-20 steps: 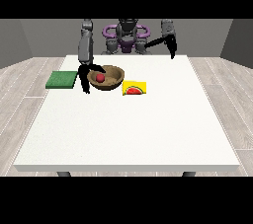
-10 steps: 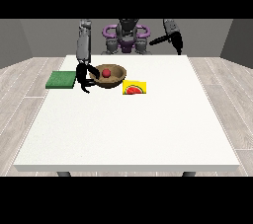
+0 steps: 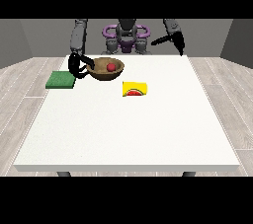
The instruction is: Pick the cup and pour the ball into the bowl, then pick the bowl and place it on the pad
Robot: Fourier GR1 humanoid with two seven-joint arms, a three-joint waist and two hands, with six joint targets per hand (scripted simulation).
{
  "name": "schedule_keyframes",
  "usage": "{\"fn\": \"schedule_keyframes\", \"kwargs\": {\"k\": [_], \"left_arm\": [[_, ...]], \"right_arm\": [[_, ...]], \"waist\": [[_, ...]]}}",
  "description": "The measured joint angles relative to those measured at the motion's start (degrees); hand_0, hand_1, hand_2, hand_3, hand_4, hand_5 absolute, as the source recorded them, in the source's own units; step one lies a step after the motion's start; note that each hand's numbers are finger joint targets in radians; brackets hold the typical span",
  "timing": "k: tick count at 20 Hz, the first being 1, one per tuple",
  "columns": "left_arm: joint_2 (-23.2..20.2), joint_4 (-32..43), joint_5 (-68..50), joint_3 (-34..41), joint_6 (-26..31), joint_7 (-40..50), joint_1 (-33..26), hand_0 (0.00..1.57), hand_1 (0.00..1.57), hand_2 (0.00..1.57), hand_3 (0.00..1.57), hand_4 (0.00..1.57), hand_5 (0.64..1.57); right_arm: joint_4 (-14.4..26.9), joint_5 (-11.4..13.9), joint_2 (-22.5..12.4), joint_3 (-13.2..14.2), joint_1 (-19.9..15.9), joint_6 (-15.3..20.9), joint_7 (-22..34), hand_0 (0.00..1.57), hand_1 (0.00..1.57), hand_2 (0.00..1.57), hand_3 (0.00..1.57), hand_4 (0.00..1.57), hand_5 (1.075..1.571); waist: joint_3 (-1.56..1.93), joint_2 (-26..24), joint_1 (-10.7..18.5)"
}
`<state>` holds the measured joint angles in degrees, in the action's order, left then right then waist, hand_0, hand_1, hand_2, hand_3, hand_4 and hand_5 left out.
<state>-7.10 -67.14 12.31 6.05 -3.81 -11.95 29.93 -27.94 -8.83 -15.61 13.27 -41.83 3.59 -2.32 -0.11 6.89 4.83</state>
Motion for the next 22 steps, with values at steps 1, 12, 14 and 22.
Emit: {"fn": "schedule_keyframes", "kwargs": {"k": [1,12,14,22], "left_arm": [[-0.1,0.0,-0.1,0.1,0.1,-0.4,-0.7,0.00,0.00,0.00,0.00,0.00,1.570],[-0.5,2.2,-0.2,1.8,-2.5,-3.9,-2.9,0.00,0.00,0.00,0.00,0.00,1.565],[-0.1,2.7,0.1,1.8,-3.4,-6.3,-3.4,0.00,0.00,0.00,0.00,0.00,1.566],[2.2,-1.8,2.8,-1.1,-7.5,-8.5,0.2,0.00,0.00,0.00,0.00,0.00,1.564]], "right_arm": [[-0.2,-0.6,-1.2,0.6,-0.2,-0.9,1.1,1.57,1.57,1.57,1.57,1.07,1.552],[-3.1,-3.9,-9.2,3.1,3.2,-9.7,4.3,1.57,1.57,1.57,1.57,1.06,1.560],[-3.3,-5.1,-11.0,4.2,3.7,-12.1,4.2,1.57,1.57,1.57,1.57,1.08,1.559],[0.4,-9.5,-19.1,10.3,2.7,-19.1,-0.4,1.57,1.57,1.57,1.34,1.01,1.567]], "waist": [[0.02,-0.3,0.0],[0.10,0.2,-4.1],[0.12,1.6,-4.5],[0.19,12.1,-2.3]]}}
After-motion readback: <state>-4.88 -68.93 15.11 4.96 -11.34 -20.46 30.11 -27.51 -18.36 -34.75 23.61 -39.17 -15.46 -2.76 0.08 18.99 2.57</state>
